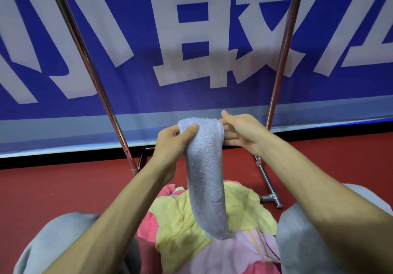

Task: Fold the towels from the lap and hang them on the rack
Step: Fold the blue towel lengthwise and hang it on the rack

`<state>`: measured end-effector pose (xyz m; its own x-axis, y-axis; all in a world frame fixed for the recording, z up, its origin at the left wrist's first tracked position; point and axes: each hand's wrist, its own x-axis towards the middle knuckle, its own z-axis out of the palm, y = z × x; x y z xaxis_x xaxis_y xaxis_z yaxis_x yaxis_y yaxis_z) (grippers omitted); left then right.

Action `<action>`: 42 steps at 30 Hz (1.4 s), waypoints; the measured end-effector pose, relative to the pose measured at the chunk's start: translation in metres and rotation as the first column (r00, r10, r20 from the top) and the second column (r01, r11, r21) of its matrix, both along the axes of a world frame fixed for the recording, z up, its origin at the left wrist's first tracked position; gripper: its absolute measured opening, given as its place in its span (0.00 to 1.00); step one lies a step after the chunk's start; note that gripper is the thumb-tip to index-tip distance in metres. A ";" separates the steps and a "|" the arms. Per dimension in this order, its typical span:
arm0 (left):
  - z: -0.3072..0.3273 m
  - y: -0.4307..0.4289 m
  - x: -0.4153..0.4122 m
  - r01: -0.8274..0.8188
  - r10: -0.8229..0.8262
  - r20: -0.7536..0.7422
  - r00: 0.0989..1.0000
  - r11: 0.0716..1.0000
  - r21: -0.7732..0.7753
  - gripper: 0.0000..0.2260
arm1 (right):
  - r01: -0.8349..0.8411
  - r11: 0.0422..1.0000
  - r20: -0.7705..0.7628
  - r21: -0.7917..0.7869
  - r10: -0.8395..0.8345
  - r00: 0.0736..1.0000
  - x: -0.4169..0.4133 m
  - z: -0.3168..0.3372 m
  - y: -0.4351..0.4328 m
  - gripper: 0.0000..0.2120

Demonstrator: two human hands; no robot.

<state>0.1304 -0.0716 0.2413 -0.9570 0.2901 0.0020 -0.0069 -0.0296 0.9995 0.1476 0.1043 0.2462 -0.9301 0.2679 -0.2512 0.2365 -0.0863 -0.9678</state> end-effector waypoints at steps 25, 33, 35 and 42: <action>0.020 -0.033 -0.025 -0.240 0.105 0.412 0.905 0.926 0.292 0.07 | 0.011 0.946 -0.360 0.323 0.112 0.926 0.010 -0.001 -0.034 0.05; 0.012 -0.017 -0.016 0.121 -0.146 0.261 0.954 0.987 0.108 0.18 | 0.108 0.981 -0.409 0.160 -0.033 0.912 0.010 0.013 -0.027 0.04; 0.008 -0.012 -0.013 0.183 -0.189 0.223 0.956 0.982 0.047 0.14 | 0.125 0.990 -0.385 0.066 -0.090 0.918 0.012 0.016 -0.023 0.05; -0.005 -0.002 0.000 0.206 -0.192 0.141 0.971 0.974 -0.090 0.14 | 0.213 0.941 -0.262 -0.265 -0.282 0.923 0.013 0.017 -0.018 0.14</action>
